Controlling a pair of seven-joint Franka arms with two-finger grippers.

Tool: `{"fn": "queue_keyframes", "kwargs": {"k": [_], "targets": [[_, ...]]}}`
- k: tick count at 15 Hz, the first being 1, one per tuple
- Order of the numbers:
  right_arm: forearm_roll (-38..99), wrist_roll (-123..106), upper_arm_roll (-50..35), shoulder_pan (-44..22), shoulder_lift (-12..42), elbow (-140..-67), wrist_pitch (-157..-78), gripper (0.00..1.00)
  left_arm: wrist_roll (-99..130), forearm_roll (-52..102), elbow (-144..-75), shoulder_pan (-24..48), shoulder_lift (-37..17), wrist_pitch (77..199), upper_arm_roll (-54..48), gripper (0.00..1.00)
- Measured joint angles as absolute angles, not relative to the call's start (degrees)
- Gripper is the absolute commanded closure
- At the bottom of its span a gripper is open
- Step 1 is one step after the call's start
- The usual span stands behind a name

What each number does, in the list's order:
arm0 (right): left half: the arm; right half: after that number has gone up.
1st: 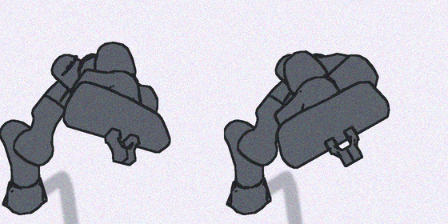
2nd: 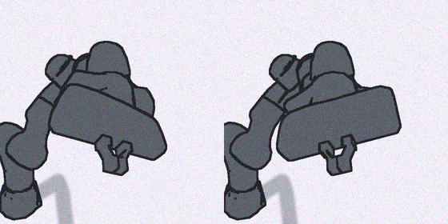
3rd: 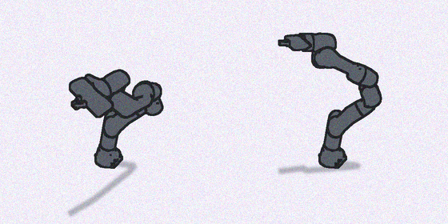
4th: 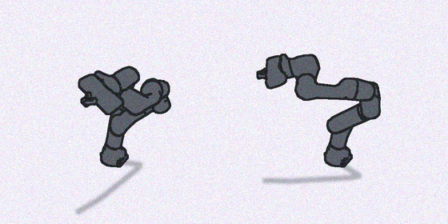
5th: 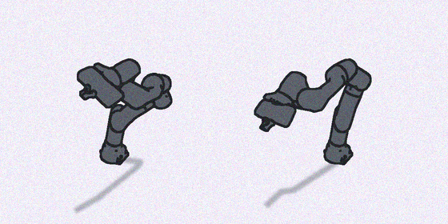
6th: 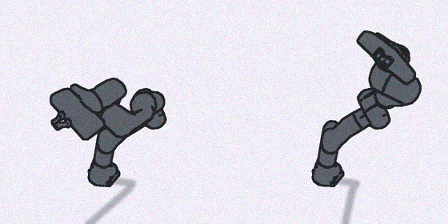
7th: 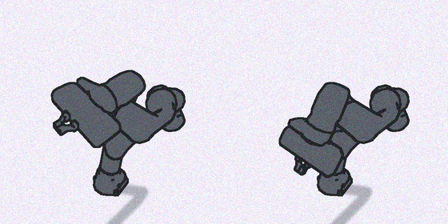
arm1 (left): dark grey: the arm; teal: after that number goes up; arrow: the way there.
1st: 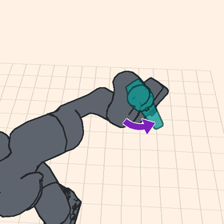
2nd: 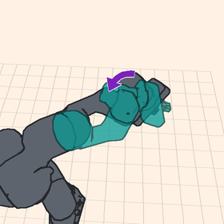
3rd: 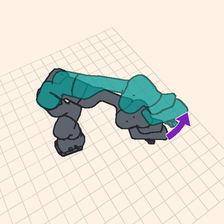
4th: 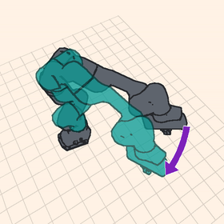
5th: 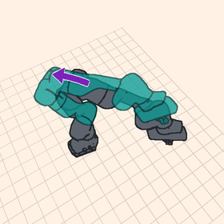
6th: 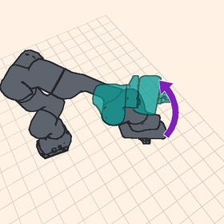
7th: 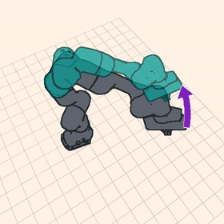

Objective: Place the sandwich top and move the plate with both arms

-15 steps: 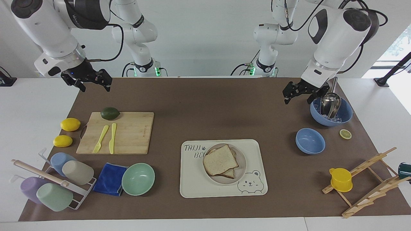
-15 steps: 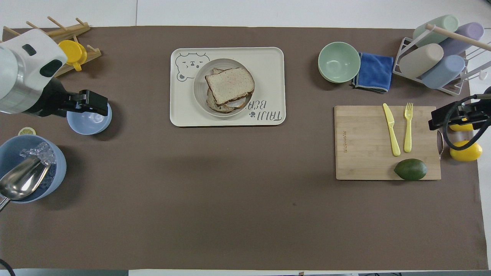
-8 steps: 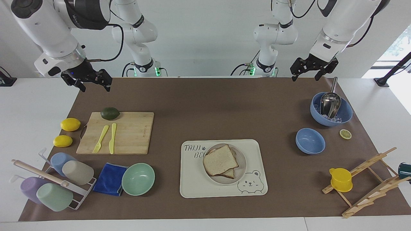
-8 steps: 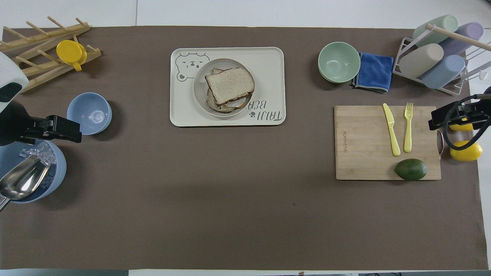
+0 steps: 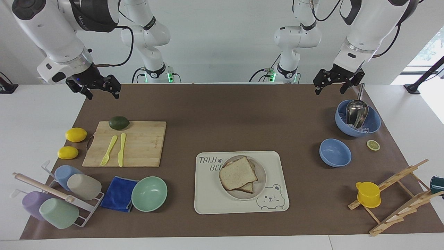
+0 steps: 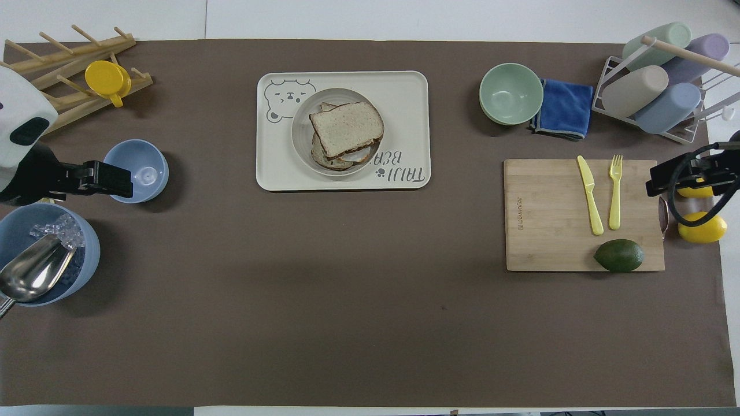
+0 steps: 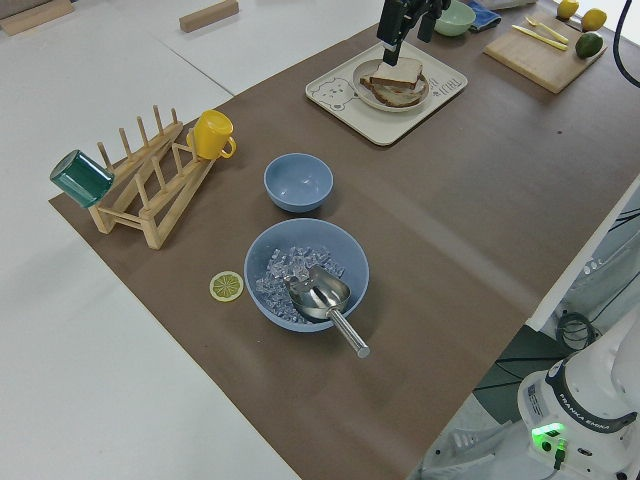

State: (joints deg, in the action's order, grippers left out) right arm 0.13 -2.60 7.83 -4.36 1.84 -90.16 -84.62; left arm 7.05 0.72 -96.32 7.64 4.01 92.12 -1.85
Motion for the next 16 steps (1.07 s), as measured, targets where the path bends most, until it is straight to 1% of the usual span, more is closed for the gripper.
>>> {"fn": "queue_keyframes", "kwargs": {"k": [16], "targets": [[0.13,-2.60,7.83,-4.36,1.84,-90.16,-84.62,0.00,6.99,0.72,-96.10,6.64,3.95,90.07,-2.00,0.00]]}}
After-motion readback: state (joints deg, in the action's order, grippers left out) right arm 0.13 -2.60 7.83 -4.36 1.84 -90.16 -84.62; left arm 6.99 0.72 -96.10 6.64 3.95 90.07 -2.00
